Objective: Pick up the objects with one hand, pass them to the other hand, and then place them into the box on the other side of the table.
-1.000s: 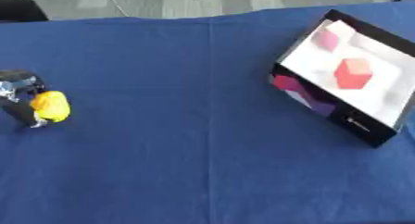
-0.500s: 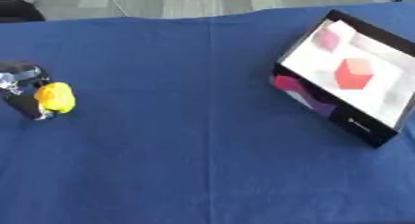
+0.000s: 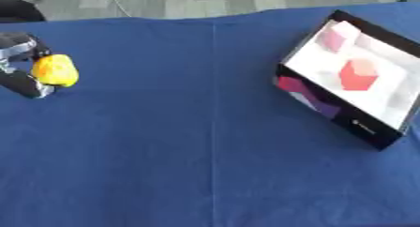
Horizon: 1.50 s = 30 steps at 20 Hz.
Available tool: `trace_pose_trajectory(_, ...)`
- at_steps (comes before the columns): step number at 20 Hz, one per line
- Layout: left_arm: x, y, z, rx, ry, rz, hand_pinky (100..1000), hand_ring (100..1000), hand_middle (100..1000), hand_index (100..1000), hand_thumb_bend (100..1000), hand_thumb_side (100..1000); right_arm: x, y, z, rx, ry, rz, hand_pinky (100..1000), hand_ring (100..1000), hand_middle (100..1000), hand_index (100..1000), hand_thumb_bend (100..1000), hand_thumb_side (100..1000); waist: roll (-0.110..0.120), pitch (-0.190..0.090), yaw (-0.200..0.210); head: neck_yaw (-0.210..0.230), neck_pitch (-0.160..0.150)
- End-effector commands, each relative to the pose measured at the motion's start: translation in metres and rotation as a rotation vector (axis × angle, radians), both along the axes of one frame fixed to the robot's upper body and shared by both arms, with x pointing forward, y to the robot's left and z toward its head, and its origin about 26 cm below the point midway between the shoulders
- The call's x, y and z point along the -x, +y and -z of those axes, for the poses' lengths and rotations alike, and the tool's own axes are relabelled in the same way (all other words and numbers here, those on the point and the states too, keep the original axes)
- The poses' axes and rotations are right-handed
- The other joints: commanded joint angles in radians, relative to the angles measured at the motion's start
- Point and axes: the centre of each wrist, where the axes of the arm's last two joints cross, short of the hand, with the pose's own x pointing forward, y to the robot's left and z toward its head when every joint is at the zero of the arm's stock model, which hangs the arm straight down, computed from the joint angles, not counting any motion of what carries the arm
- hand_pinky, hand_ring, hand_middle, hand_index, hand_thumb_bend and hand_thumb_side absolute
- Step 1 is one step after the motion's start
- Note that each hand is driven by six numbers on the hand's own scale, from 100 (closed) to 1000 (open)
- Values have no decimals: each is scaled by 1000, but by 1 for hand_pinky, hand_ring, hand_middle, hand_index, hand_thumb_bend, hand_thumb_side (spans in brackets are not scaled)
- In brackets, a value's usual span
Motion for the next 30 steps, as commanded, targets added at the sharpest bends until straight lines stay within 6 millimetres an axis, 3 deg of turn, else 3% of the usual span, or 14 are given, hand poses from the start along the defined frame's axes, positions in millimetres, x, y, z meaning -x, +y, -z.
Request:
trace_pose_trajectory(1,8,-11,-21,64,-101,42,788,742,727,607,100,142,5,7,-26,56,-63,-56,986,1000,1000,1000,100,468,-15,-23,1,-12,-1)
trace_pose_trajectory(6,12,-26,-21,174,-161,101,780,733,721,610,100,151,8,24,-42,104,-99,-154,979,1000,1000,1000,100,471,-19,-27,3,-34,-1)
trace_pose_trajectory(13,15,-51,-5,324,-242,132,769,723,720,609,100,194,11,48,-59,199,-107,-262,969,1000,1000,1000,100,351,-27,-30,6,-53,-1)
trace_pose_trajectory(30,3,-113,35,521,-417,191,763,714,713,606,100,260,3,96,-61,324,-75,-423,976,1000,1000,1000,100,321,-43,-34,8,-94,-1)
